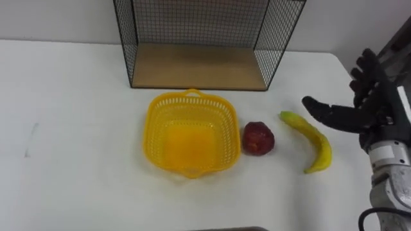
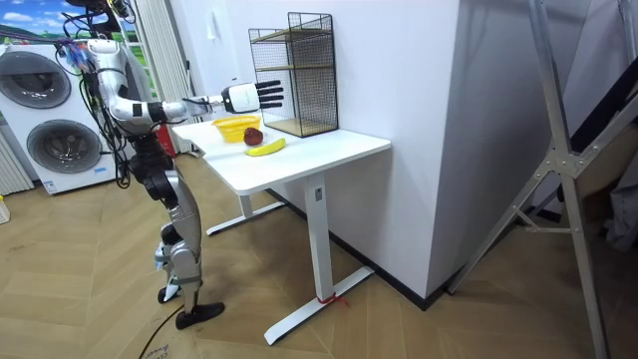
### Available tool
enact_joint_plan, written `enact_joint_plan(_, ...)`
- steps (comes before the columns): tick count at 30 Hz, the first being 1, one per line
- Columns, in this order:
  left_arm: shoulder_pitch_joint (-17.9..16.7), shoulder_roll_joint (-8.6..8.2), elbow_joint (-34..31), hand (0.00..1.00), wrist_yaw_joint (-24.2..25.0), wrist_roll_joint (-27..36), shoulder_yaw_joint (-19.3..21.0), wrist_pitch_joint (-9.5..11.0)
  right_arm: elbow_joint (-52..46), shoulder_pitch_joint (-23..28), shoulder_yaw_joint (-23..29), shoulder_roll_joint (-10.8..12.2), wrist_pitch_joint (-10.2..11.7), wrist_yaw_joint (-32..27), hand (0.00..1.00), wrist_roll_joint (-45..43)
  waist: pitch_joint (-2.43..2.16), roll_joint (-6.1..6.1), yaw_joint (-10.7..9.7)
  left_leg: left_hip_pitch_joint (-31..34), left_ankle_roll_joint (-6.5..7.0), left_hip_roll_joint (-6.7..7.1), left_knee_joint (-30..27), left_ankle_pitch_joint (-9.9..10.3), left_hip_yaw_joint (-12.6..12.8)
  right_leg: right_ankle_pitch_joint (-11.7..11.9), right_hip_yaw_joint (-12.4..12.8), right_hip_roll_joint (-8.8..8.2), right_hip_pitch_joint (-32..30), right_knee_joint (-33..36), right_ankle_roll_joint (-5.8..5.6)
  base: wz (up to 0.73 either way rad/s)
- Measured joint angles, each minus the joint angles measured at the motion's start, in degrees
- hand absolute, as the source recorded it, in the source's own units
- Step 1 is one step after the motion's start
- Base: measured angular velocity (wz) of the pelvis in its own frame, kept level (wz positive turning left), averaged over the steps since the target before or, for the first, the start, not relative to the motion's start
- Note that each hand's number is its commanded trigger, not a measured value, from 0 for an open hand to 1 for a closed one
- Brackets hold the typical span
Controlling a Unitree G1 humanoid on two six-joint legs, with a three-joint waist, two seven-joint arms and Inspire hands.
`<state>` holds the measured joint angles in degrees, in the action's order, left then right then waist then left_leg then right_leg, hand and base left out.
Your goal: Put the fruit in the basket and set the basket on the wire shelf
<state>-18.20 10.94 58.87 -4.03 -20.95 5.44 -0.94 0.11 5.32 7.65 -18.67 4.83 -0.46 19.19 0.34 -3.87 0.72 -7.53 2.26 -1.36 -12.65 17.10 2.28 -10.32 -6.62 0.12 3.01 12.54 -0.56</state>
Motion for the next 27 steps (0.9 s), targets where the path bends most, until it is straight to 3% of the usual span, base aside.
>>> enact_joint_plan(2, 0.0, 0.12, -0.5, 0.00, 0.3, 0.0, -0.1, 0.0, 0.2, -0.1, -0.7, 0.0, 0.0, 1.4, 0.00, -0.6, 0.16, 0.04, 0.5, 0.0, -0.08, -0.01, 0.0, -0.1, -0.1, 0.0, -0.1, 0.02, 0.0, -0.1, 0.04, 0.02)
enact_joint_plan(8, 0.7, 0.43, -0.5, 0.00, 0.8, 0.0, -1.8, -0.3, 5.7, -0.4, -3.1, 0.0, 0.0, 6.8, 0.00, -4.3, 0.08, 0.10, 1.2, 0.2, -0.09, 0.10, -0.1, -0.1, -1.0, 0.0, -0.7, -0.09, 0.2, -0.1, 0.05, 0.07)
enact_joint_plan(11, 0.8, 0.39, -0.4, 0.00, 1.1, 0.0, -2.4, -0.8, 7.7, -0.4, -4.3, 0.0, -1.2, 8.2, 0.00, -5.5, 0.00, 0.55, 1.2, 0.2, -0.09, 0.09, -0.1, -0.1, -1.1, 0.0, -0.7, -0.08, 0.2, -0.1, 0.05, 0.00)
enact_joint_plan(16, 1.0, 0.42, -0.5, 0.00, 1.2, 0.0, -2.3, -1.5, 8.2, -0.4, -4.3, 0.0, -1.2, 9.4, 0.00, -6.2, -0.18, 1.22, 1.2, 0.2, -0.18, 0.10, 0.0, -0.2, -1.1, 0.0, -0.7, -0.08, 0.2, -0.1, 0.06, 0.00)
enact_joint_plan(27, 0.9, 0.50, -2.0, 0.00, 1.1, 0.0, -2.3, -1.5, 8.2, -0.4, -4.3, 0.1, -1.2, 9.4, 0.00, -7.0, -0.19, 1.14, 1.2, 0.3, -0.47, 0.15, -0.1, -0.7, -2.0, 0.2, -1.3, -0.06, 0.3, 0.0, 0.41, 0.02)
